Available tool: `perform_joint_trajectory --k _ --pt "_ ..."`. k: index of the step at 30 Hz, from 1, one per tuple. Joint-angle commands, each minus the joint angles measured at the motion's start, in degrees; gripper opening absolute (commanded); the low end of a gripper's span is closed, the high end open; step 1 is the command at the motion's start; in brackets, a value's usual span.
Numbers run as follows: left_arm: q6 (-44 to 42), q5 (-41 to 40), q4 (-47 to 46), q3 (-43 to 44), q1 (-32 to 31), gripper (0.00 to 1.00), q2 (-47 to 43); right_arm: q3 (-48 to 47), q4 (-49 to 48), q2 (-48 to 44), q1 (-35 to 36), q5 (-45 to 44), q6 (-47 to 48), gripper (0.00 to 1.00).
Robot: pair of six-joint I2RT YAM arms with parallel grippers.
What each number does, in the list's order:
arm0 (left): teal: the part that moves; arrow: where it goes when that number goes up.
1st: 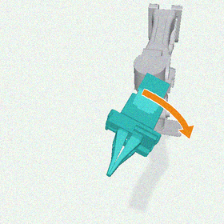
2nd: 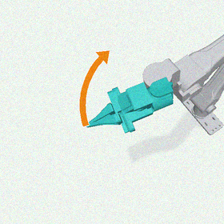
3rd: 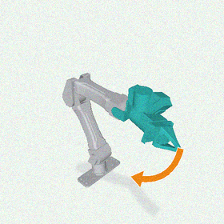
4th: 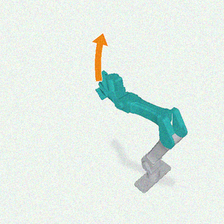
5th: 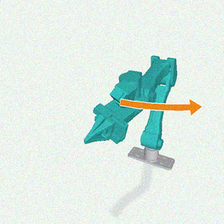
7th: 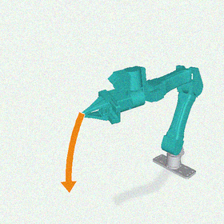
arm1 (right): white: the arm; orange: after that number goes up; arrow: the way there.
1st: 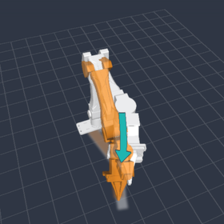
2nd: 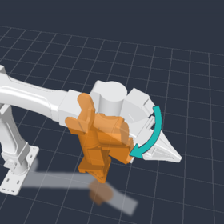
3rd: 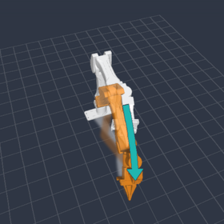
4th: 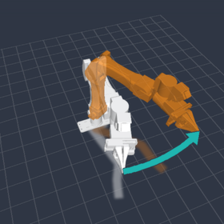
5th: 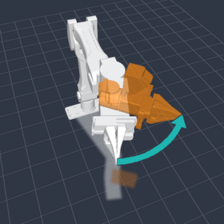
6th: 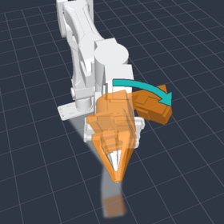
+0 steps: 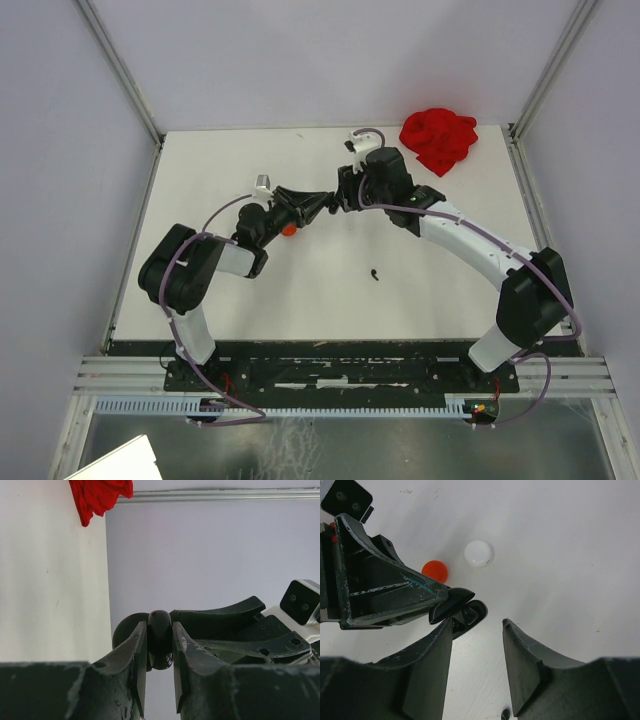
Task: Insert the wireless bluetooth earbuds into the charging case
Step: Adjust the earbud with the charging case.
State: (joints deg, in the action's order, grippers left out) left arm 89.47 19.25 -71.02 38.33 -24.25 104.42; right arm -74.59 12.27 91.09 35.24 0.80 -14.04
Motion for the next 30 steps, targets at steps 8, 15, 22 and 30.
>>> perform_joint_trajectory --k 8,15,22,30 --pt "-4.31 3.25 0.63 2.8 -0.12 0.03 0.61 -3.68 -0.93 3.31 0.0 2.15 1.21 0.52" --pt "-4.47 3.76 1.06 3.41 -0.38 0.03 0.79 -3.89 -0.85 4.07 0.01 2.16 1.56 0.47" --pt "-4.57 3.87 1.24 3.7 -0.47 0.03 0.99 -3.99 -0.74 4.27 0.0 2.02 1.74 0.38" --pt "-4.65 3.79 1.74 3.77 -0.46 0.03 1.03 -4.0 -0.53 4.32 0.0 2.01 1.87 0.27"
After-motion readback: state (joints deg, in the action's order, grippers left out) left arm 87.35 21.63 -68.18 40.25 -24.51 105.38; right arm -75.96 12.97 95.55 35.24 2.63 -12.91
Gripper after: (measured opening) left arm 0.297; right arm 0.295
